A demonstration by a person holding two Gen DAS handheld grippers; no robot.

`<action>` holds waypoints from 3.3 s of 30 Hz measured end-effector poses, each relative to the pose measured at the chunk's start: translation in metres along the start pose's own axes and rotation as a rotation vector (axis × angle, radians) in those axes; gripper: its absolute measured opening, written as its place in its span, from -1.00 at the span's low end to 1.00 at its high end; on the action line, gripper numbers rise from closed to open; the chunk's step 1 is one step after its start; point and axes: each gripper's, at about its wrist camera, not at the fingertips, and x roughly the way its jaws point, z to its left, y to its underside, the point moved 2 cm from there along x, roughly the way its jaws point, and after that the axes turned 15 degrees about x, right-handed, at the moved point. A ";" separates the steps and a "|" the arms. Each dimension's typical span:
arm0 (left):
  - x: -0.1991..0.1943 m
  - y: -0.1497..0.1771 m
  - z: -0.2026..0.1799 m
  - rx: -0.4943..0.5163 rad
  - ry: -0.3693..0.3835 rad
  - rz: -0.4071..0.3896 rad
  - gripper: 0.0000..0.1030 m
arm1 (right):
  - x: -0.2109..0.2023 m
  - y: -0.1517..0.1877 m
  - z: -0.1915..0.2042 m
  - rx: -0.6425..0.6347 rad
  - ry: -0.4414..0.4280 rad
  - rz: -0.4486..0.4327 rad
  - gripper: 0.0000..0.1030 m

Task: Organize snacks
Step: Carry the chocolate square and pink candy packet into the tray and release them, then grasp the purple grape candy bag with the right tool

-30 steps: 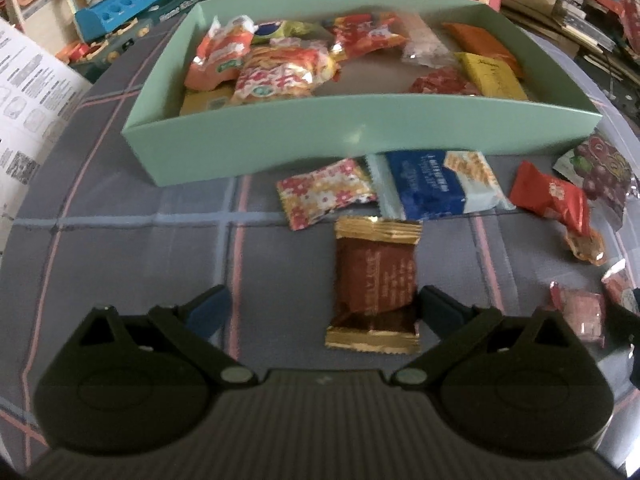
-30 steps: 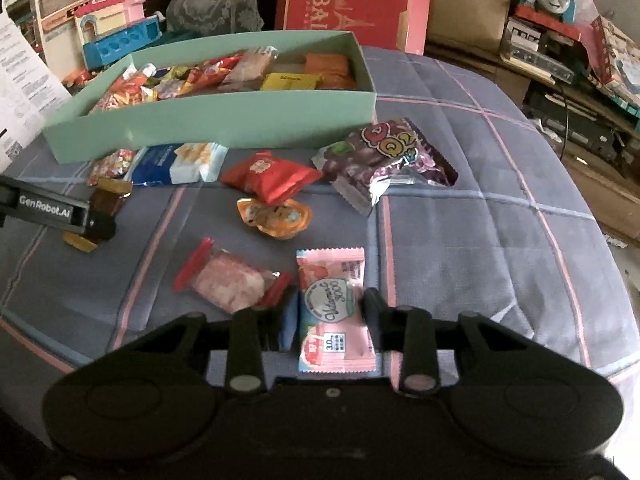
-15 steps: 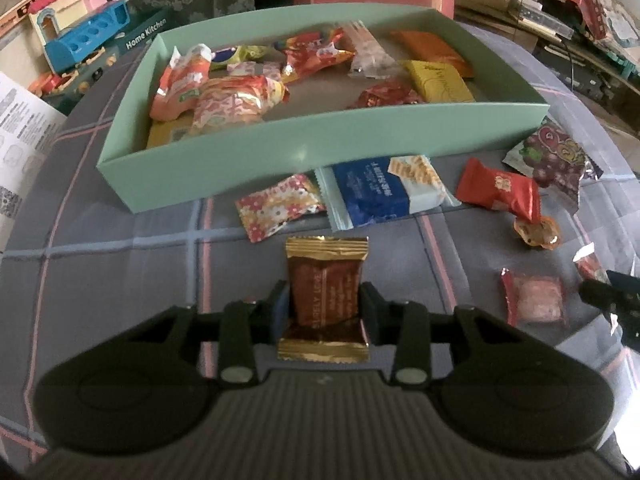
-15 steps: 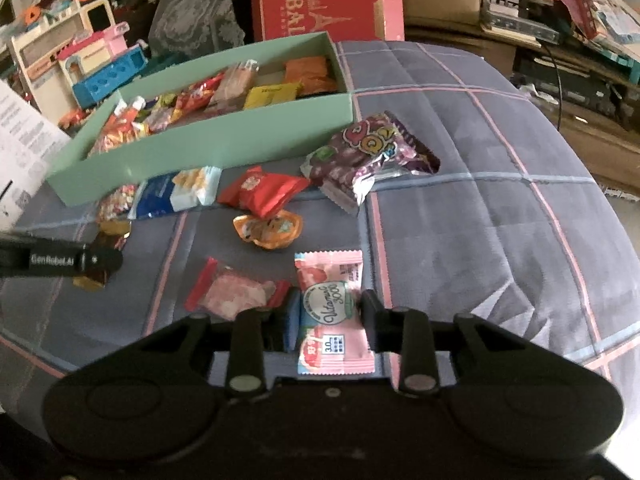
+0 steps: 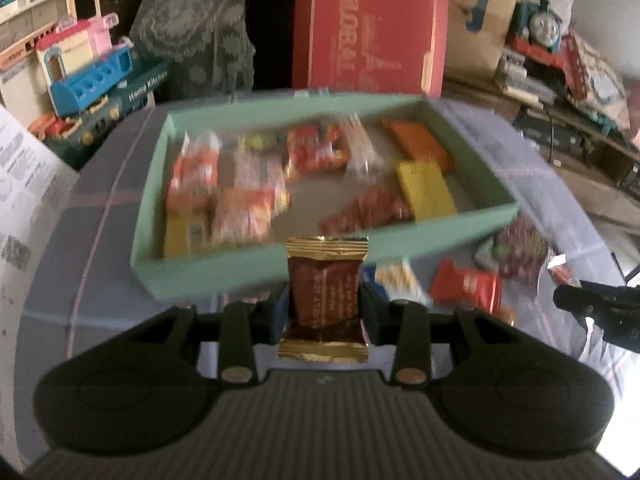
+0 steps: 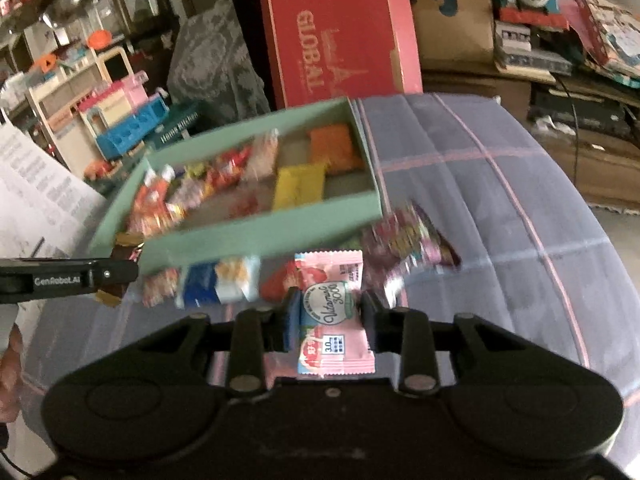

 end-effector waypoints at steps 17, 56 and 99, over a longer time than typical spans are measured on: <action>0.058 -0.084 0.023 0.018 -0.008 -0.003 -0.28 | 0.067 -0.106 0.019 0.048 -0.025 -0.022 -0.39; 0.039 0.015 0.001 -0.091 -0.017 0.141 1.00 | 0.030 -0.032 -0.006 0.119 0.017 0.057 1.00; 0.098 0.011 -0.024 -0.023 -0.012 0.206 1.00 | 0.109 -0.042 -0.036 -0.041 0.083 0.059 0.29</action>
